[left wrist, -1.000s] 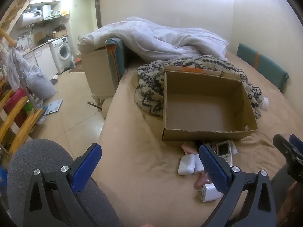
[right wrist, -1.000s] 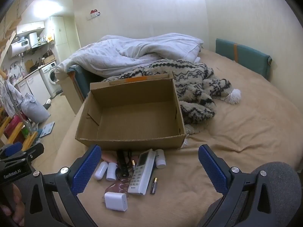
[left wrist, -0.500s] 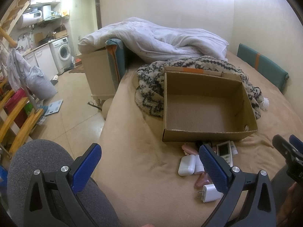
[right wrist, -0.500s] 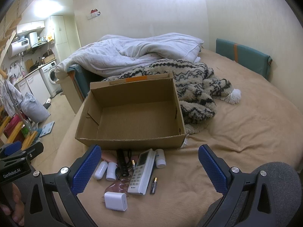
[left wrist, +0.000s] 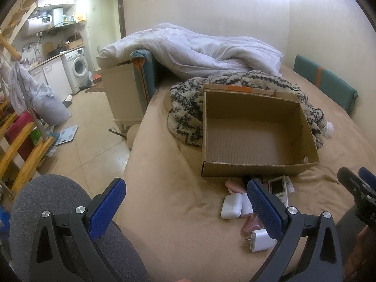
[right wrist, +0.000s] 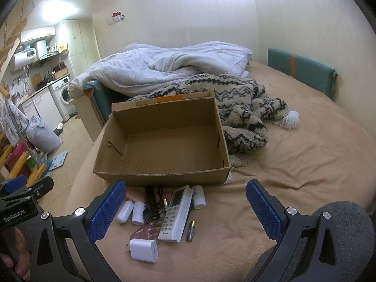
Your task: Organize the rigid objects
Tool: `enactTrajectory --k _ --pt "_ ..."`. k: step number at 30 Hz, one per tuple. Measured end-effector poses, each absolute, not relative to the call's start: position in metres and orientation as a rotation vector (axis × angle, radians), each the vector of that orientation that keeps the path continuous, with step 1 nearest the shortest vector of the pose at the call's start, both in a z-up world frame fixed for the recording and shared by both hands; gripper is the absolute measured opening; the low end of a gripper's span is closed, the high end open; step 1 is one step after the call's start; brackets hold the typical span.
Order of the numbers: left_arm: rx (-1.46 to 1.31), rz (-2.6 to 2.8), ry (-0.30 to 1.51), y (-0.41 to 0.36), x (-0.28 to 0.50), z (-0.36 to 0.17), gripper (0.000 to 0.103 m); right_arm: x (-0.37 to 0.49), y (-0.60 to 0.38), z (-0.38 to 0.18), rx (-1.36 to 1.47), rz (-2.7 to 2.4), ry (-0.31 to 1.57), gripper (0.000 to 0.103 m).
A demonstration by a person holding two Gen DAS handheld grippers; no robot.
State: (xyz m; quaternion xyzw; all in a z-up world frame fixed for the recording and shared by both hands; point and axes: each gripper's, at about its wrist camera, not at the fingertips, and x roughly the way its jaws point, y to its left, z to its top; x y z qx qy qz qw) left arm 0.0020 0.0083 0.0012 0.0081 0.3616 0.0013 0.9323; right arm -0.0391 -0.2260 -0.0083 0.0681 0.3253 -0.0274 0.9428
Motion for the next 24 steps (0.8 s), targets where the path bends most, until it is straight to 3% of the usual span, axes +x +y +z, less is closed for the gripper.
enactTrajectory --k 24 --pt "0.019 0.003 0.740 0.0066 0.0010 0.0015 0.103 -0.0388 -0.2244 -0.0085 0.135 -0.056 0.665 0.103"
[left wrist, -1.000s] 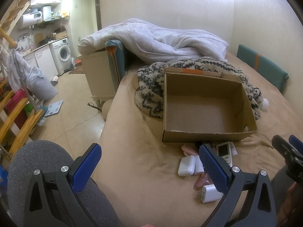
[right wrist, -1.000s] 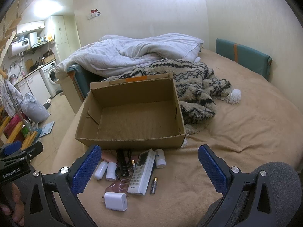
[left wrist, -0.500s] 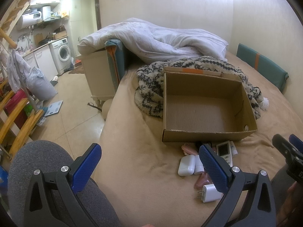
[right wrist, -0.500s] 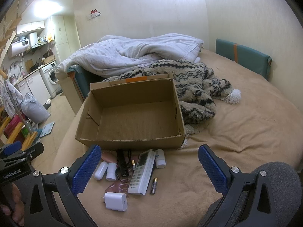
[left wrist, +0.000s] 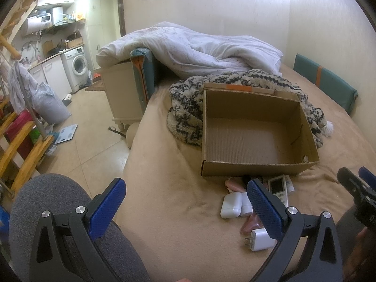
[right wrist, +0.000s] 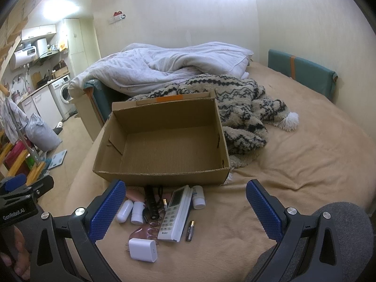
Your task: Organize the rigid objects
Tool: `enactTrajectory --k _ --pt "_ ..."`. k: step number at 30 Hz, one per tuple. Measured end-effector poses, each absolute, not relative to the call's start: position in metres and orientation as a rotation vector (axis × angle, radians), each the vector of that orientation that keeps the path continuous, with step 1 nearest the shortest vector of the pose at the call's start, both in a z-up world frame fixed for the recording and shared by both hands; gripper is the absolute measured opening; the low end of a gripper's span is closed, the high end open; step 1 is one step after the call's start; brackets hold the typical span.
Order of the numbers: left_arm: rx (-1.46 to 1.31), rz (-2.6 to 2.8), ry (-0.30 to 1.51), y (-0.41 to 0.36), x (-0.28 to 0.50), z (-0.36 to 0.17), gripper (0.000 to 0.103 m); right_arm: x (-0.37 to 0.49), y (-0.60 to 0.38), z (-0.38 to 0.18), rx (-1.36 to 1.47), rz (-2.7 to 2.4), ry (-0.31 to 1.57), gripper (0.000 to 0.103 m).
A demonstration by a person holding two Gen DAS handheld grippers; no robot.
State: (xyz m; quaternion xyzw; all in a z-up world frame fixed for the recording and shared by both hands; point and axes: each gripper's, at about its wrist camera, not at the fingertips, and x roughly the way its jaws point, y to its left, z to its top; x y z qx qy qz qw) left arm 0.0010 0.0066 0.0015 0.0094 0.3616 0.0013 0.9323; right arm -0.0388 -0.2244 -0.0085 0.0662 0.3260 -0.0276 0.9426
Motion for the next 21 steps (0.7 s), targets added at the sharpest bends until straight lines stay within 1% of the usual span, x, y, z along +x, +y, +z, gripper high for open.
enactTrajectory --k 21 --pt "0.019 0.003 0.745 0.0060 -0.0017 -0.0026 0.103 -0.0394 -0.2243 -0.0081 0.133 -0.053 0.662 0.103"
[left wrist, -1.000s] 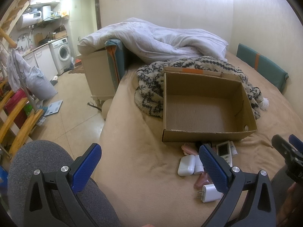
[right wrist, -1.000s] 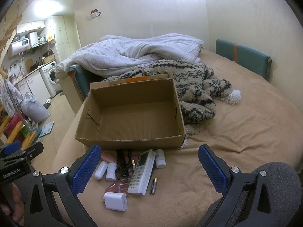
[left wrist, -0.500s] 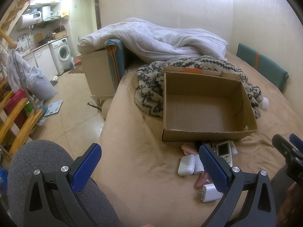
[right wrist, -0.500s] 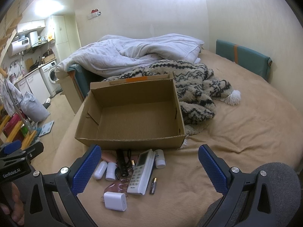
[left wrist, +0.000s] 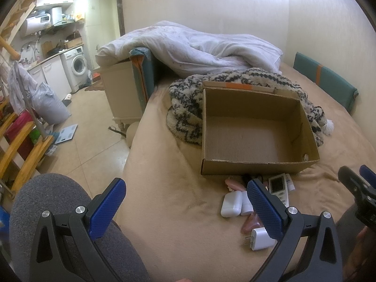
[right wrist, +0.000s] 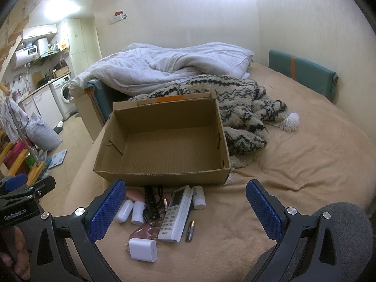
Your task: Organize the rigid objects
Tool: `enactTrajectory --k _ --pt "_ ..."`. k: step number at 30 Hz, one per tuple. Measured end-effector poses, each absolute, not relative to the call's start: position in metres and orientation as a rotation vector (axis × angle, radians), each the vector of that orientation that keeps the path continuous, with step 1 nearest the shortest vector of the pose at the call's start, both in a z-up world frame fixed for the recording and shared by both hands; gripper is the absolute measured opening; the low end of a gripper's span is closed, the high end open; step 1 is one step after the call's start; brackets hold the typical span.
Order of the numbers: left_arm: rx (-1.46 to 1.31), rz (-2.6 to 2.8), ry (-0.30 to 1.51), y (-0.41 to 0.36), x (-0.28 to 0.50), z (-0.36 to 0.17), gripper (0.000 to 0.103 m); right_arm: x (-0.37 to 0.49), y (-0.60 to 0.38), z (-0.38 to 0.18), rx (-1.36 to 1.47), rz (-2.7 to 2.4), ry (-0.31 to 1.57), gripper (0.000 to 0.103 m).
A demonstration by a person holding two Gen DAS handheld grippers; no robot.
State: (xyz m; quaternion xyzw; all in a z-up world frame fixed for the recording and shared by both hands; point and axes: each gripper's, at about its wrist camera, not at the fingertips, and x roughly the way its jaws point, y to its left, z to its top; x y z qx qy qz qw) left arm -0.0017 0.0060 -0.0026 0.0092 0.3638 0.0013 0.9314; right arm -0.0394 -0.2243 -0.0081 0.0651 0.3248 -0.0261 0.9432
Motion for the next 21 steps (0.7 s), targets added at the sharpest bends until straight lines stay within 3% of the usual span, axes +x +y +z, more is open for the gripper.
enactTrajectory --k 13,21 --pt "0.017 -0.010 0.774 0.007 0.001 -0.006 0.103 -0.040 -0.226 -0.007 0.138 -0.052 0.667 0.103" --pt "0.045 -0.039 0.929 0.003 0.030 -0.019 0.103 -0.035 -0.233 -0.012 0.206 -0.023 0.693 0.103"
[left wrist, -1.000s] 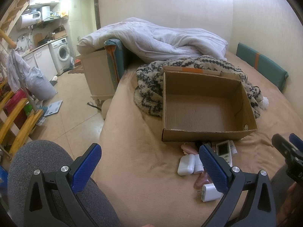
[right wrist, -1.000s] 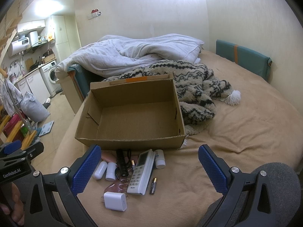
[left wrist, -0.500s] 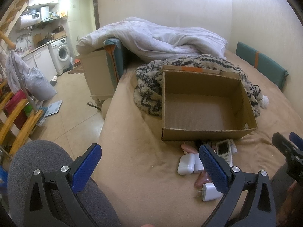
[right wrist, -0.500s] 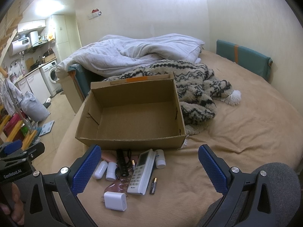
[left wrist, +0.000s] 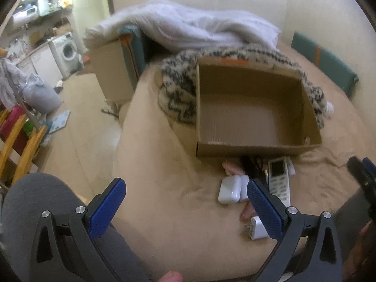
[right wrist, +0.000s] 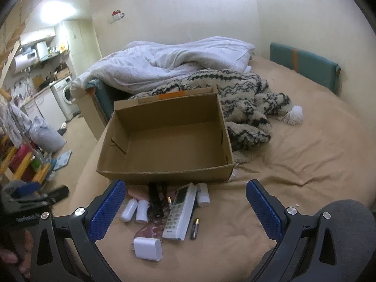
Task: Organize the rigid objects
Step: 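Grasp the white earbud case with the left tool while the right tool grasps the white charger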
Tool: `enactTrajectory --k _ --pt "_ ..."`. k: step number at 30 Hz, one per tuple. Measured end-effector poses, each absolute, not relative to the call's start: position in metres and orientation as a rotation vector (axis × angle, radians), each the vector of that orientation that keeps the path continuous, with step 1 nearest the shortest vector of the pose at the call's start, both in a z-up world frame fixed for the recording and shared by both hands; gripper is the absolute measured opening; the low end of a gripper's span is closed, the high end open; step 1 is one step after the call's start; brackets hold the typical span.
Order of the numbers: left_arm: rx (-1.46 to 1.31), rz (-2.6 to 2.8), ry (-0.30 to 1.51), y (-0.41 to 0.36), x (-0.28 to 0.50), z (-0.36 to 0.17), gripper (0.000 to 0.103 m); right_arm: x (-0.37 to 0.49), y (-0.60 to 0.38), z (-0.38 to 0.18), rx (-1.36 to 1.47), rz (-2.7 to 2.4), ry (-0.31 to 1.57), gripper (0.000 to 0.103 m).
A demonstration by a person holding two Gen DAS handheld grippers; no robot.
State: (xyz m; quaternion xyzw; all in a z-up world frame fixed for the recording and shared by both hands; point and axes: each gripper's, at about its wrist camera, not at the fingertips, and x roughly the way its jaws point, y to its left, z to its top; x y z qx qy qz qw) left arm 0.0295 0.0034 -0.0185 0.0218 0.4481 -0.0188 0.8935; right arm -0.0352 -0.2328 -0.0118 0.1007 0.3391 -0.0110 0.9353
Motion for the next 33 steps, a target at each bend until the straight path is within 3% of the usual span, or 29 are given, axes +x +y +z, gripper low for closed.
enactTrajectory --k 8,10,12,19,23,28,31,33 --pt "0.081 -0.083 1.165 -0.005 0.083 -0.058 0.102 -0.003 -0.235 -0.047 0.345 0.069 0.899 0.103" --pt "0.053 -0.107 1.238 -0.009 0.096 -0.074 0.098 0.004 -0.233 -0.061 0.380 0.085 0.964 0.103" --pt "0.042 -0.134 1.290 -0.016 0.107 -0.087 0.087 0.007 -0.233 -0.075 0.416 0.095 1.024 0.103" --pt "0.083 -0.215 1.414 -0.052 0.123 -0.122 0.085 0.008 -0.221 -0.109 0.503 0.211 1.196 0.103" --pt "0.075 -0.236 1.478 -0.060 0.128 -0.142 0.069 0.009 -0.200 -0.126 0.477 0.272 1.307 0.102" --pt "0.035 -0.260 1.519 -0.060 0.132 -0.157 0.064 0.013 -0.180 -0.147 0.427 0.270 1.388 0.102" --pt "0.020 -0.271 1.522 -0.062 0.136 -0.170 0.063 0.015 -0.170 -0.156 0.399 0.261 1.425 0.094" --pt "0.008 -0.285 1.534 -0.063 0.137 -0.174 0.057 0.015 -0.165 -0.161 0.378 0.256 1.436 0.093"
